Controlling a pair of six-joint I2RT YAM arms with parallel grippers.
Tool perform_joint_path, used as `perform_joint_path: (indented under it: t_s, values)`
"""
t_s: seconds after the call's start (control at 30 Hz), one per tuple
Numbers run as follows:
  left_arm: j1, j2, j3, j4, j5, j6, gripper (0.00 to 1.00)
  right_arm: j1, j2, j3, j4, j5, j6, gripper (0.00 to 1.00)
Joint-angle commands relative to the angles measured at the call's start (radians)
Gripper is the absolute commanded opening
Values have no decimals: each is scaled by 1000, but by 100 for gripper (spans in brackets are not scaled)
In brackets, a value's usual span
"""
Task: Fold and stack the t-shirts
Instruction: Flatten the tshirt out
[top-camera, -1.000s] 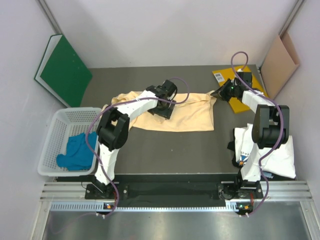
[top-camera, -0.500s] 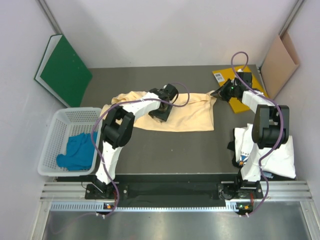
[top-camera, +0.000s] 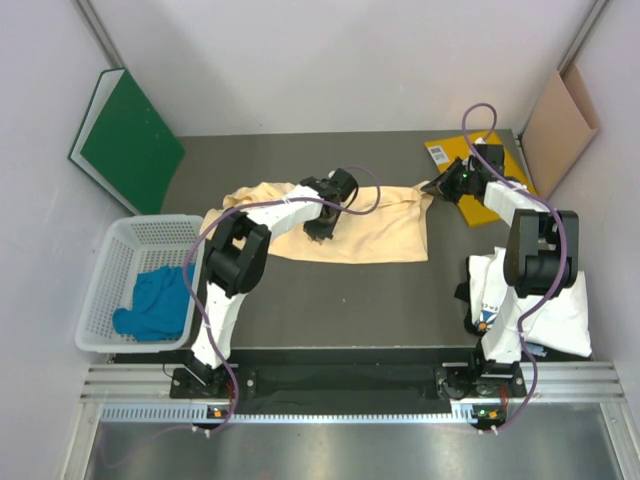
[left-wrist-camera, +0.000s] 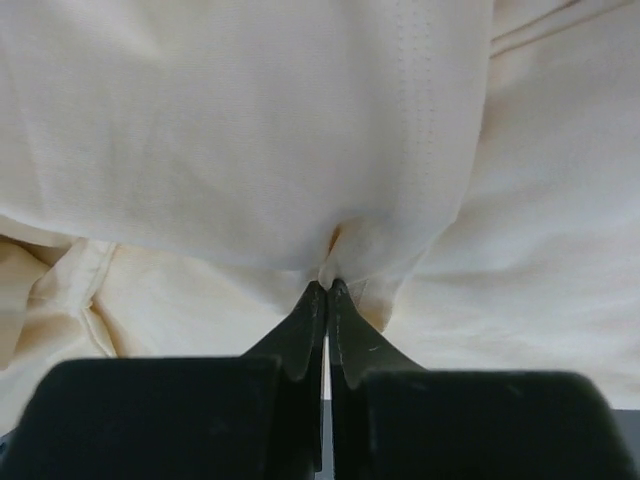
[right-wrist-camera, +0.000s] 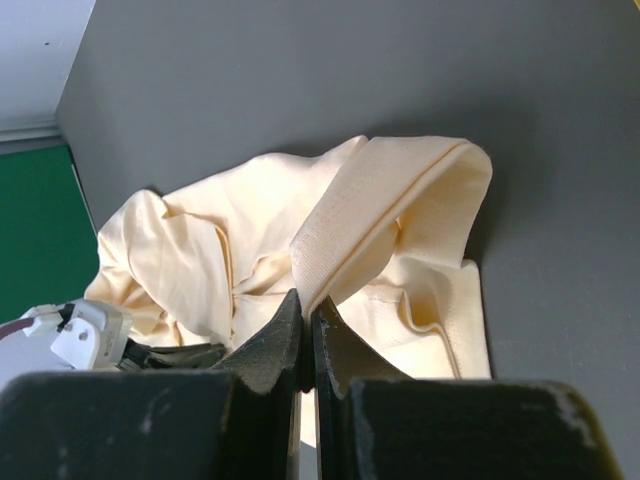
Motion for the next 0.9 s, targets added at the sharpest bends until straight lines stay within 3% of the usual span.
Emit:
perform_joint_path:
  t_s: [0.0,0.23,0.33,0.6,0.87]
  values:
    - [36,-84,68,-38,-133,-30,0,12,-49,44,10,-17,-16,0]
    - [227,-244,366,-106,-252,-142,0,29,-142,249,-204,114,-217,0]
    - [312,-355,365,-34,-259,-182,0,30,-220,308,-231,188,-281,0]
    - [320,-569,362,169,-186,-75,0,33,-403,452,-261,219,-389,0]
    - [315,-920,203,284,-177,0,0,64,-711,380,-257,184,-469,0]
